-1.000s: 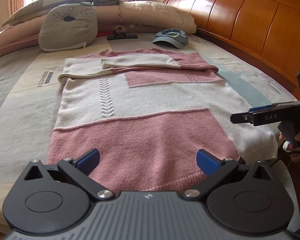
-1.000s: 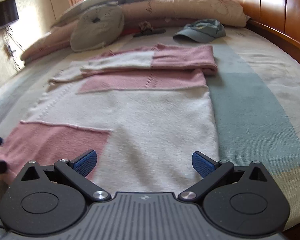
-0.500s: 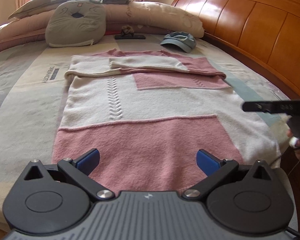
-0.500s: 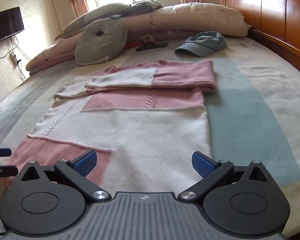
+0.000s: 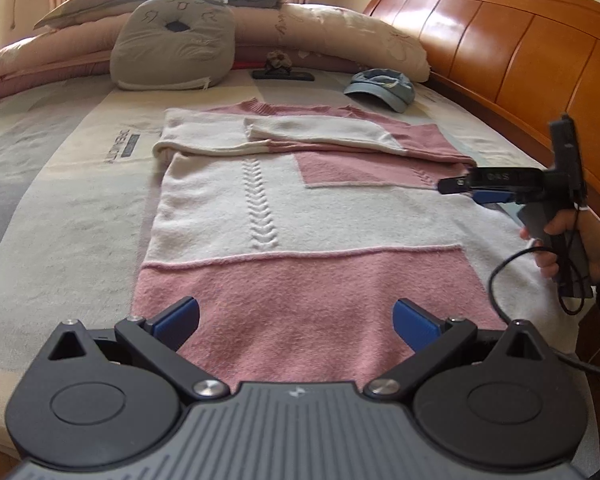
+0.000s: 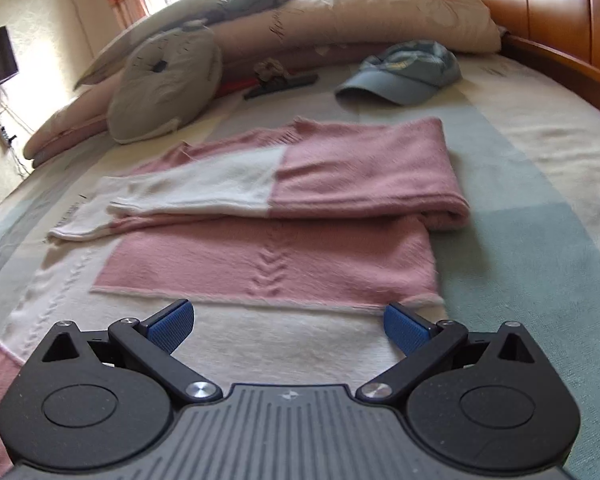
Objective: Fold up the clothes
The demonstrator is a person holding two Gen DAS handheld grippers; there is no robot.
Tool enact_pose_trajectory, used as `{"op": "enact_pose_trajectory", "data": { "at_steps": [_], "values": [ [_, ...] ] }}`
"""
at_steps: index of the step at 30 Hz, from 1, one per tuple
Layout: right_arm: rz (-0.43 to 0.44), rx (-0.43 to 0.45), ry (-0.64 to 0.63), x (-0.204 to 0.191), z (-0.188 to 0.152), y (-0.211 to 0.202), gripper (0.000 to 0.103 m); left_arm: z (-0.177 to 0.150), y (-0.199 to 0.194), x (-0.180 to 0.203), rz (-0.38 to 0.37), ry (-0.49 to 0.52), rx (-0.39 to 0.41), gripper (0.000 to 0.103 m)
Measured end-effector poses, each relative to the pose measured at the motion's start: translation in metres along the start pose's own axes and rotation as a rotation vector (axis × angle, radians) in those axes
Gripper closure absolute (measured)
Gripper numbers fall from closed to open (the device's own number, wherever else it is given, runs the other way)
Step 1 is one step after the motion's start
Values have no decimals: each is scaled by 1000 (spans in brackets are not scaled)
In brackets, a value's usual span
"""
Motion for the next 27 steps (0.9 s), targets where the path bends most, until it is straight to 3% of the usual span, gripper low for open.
{"op": "enact_pose_trajectory", "data": {
  "at_steps": [6, 11, 18, 27],
  "values": [
    [-36, -32, 18, -13, -21, -39, 0, -1, 1, -11, -2, -21, 9, 1],
    [-55, -43, -139, -53, -56, -73, 0, -2, 9, -11, -18, -30, -6, 1],
    [-86, -77, -173, -57, -94, -73, 0, -19, 28, -5, -29, -5, -57, 1],
    [-85, -41, -242, -59, -101, -74, 0, -27, 30, 1, -8, 111, -45, 1]
  ]
}}
Point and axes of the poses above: each gripper's, at about its wrist camera, not at the fingertips, and y roughly the way its jaws point, x to its right, z to its top, the point moved 9 cm from there along y, roughly the way its jaws point, and after that the axes turned 5 degrees about z, right-handed, at the moved point
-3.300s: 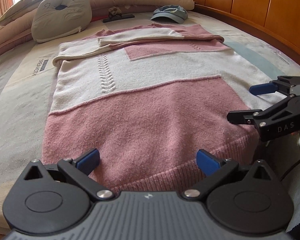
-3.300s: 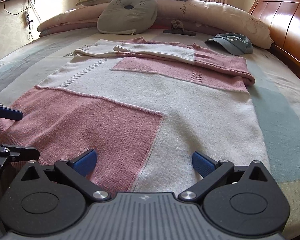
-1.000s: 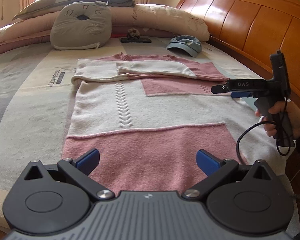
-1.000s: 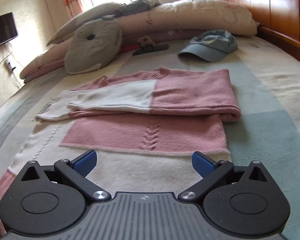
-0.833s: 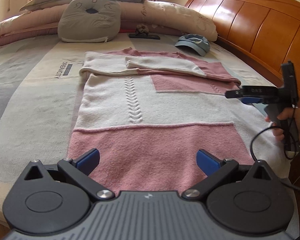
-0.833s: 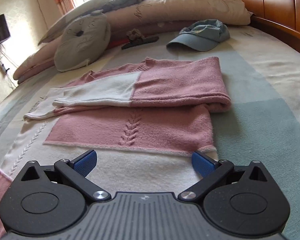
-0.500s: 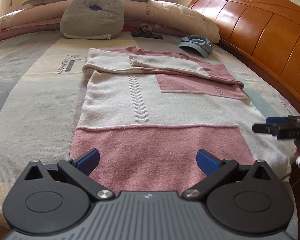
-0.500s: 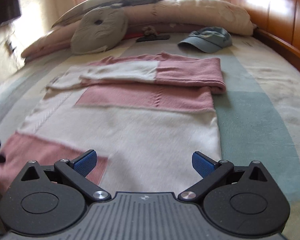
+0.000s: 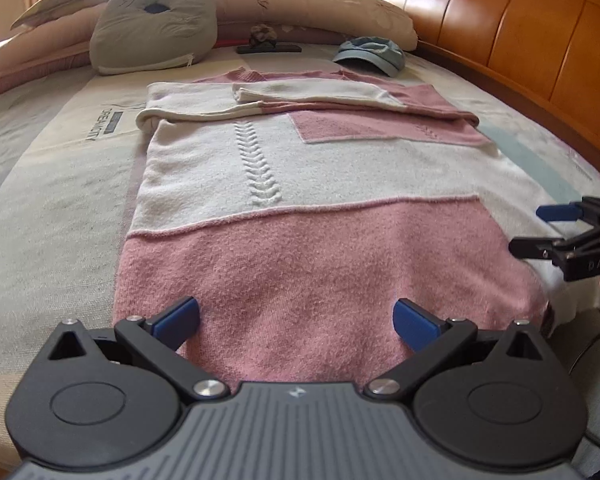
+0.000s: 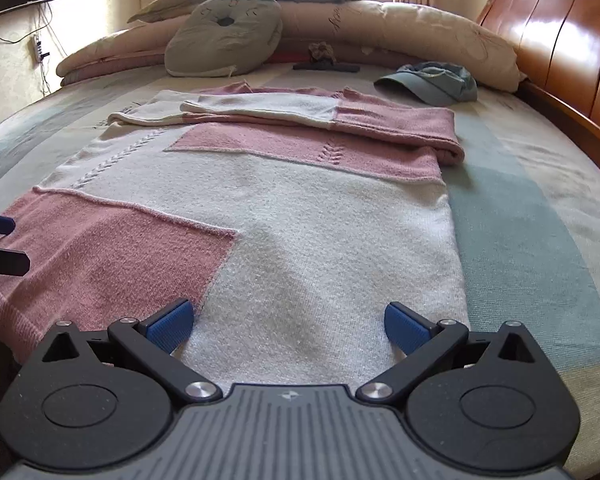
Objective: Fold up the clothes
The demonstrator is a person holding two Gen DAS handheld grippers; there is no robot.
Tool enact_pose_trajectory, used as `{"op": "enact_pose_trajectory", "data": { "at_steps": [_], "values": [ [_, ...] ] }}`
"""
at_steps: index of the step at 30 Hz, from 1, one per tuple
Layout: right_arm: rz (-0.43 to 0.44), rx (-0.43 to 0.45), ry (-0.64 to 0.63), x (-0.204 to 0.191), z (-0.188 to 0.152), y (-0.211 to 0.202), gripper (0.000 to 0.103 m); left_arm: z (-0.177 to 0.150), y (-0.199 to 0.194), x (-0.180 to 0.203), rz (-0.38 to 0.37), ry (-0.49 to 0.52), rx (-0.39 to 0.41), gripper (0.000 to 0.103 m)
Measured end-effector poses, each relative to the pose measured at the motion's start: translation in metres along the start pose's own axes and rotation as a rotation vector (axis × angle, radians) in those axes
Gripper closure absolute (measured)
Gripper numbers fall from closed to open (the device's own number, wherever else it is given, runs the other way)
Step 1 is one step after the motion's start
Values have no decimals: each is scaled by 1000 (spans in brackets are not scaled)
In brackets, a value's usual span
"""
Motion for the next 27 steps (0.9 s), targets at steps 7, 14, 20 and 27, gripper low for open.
{"op": "enact_pose_trajectory", "data": {
  "at_steps": [7, 14, 20, 27],
  "values": [
    [-19, -72, -13, -3, 3, 0, 0, 0, 1, 8, 46, 105, -16, 1],
    [-45, -72, -50, -1, -10, -21, 0, -13, -15, 6, 51, 132, -14, 1],
    [-84, -49, -117, -7, -18, -43, 0, -10, -39, 21, 88, 336, 97, 1],
    [-4, -64, -377, -59, -19, -43, 0, -21, -44, 67, 1, 572, 179, 1]
  ]
}}
Point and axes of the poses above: each gripper's, at about its wrist camera, not at the fingertips, and y roughly the way its jaws point, x to its right, z to its top, the point moved 9 cm from there along y, roughly the way its jaws point, and after that the axes turned 5 degrees about z, right-handed, at the moved point
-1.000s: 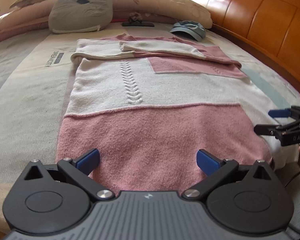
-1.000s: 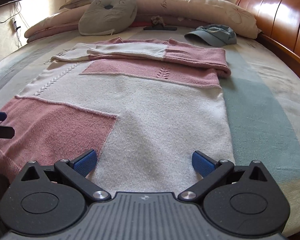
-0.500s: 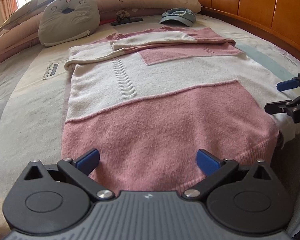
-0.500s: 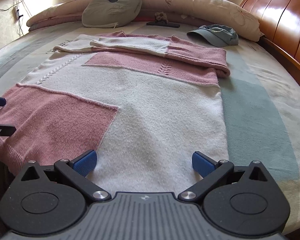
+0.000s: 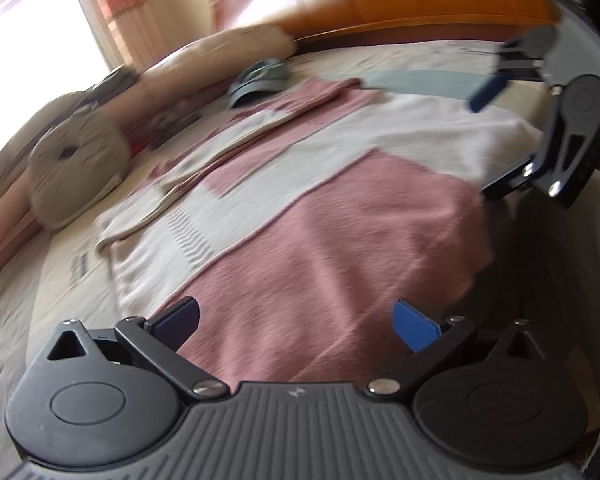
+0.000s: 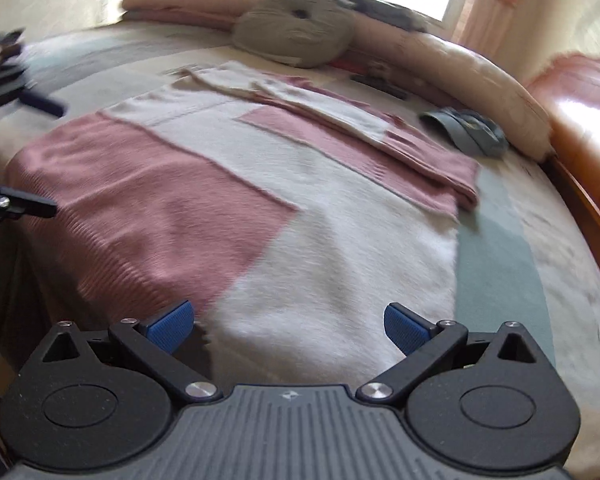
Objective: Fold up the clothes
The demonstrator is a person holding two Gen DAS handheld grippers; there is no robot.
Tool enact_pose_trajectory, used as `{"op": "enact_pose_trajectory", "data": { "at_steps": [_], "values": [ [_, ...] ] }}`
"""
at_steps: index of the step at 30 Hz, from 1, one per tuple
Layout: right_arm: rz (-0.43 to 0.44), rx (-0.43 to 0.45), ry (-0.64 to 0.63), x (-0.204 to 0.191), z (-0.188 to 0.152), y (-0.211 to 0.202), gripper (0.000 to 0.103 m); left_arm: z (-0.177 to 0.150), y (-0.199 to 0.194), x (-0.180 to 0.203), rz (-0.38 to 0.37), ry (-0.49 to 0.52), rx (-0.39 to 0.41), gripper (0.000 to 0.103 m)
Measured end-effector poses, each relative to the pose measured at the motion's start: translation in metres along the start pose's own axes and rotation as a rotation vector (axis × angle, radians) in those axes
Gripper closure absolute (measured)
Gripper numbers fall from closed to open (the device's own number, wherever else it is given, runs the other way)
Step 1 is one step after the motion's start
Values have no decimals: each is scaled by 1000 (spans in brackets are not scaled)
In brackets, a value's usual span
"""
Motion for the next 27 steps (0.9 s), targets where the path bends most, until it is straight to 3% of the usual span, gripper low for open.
{"op": "enact_pose_trajectory", "data": {
  "at_steps": [5, 8, 12, 15, 19, 23, 27],
  "values": [
    [57, -3, -204, -44, -1, 10, 0, -1, 2, 30, -52, 109, 19, 1],
    [8, -37, -337, -54, -10, 23, 0, -1, 3, 36, -63, 138, 25, 1],
    [-102, -12, -443, -56, -12, 32, 0, 3, 2, 36, -64, 146, 39, 1],
    [-179, 25, -461, -53, -7, 32, 0, 7, 0, 34, -72, 129, 49, 1],
    [-192, 79, -476, -55, -3, 18, 0, 10, -1, 37, -72, 147, 56, 1],
    [-238, 193, -463, -54, 12, -6, 0, 10, 1, 47, -89, 180, 57, 1],
    [-247, 237, -424, -47, 25, -16, 0, 15, 8, 52, -49, 212, 68, 1]
  ]
}}
Point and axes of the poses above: each gripper's, at about its wrist camera, not at the fingertips, and y roughly the way its jaws point, x to its right, z to its top, the point moved 9 cm from there along y, roughly the way its jaws point, and after that the axes turned 5 degrees about z, right-handed, at the moved point
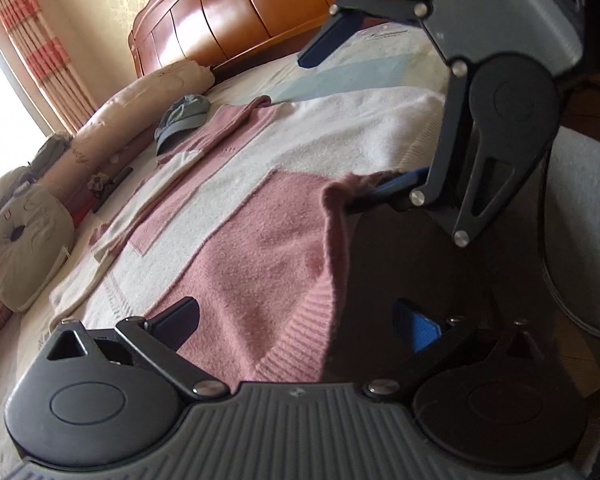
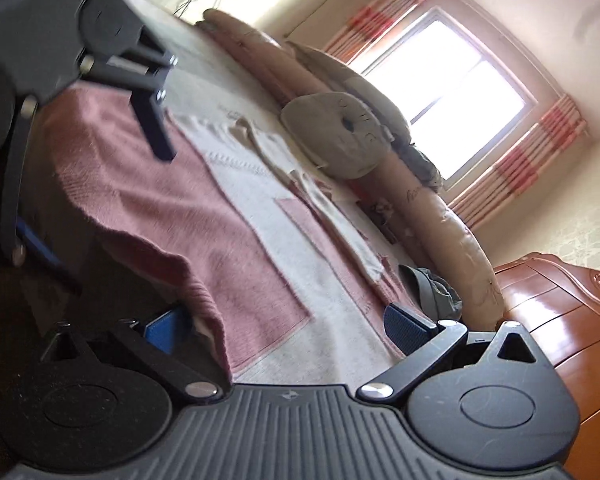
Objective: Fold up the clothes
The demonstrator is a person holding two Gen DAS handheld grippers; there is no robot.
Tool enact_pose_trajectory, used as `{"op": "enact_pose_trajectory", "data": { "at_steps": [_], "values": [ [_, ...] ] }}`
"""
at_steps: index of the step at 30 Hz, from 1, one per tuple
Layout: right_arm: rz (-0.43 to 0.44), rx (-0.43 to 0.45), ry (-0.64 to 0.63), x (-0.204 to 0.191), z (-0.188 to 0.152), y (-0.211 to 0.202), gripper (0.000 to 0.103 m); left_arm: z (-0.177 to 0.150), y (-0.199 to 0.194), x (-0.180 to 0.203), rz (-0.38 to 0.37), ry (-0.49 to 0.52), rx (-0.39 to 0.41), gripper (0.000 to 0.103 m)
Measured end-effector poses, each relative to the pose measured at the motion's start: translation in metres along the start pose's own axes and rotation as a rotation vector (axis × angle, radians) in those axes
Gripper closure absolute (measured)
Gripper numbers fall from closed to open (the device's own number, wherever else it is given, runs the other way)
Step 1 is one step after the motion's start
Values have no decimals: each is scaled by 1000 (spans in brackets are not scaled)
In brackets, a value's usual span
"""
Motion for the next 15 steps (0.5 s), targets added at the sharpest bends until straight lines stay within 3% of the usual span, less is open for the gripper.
{"op": "enact_pose_trajectory", "data": {
  "at_steps": [5, 15],
  "values": [
    [2, 7, 20, 2, 4, 1, 0, 3, 14, -9, 61, -31, -37, 1],
    [87, -2, 20, -18, -7, 0, 0, 25, 2, -39, 140, -102, 29, 1]
  ]
}}
Point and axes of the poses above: each gripper's, at about its wrist camera, not at the fingertips, and y roughly the way its jaws point, x to its right, z to its top, the point moved 9 cm from there along y, roughly the way its jaws point, and after that the axes turned 5 degrees about z, right-handed, at the moved point
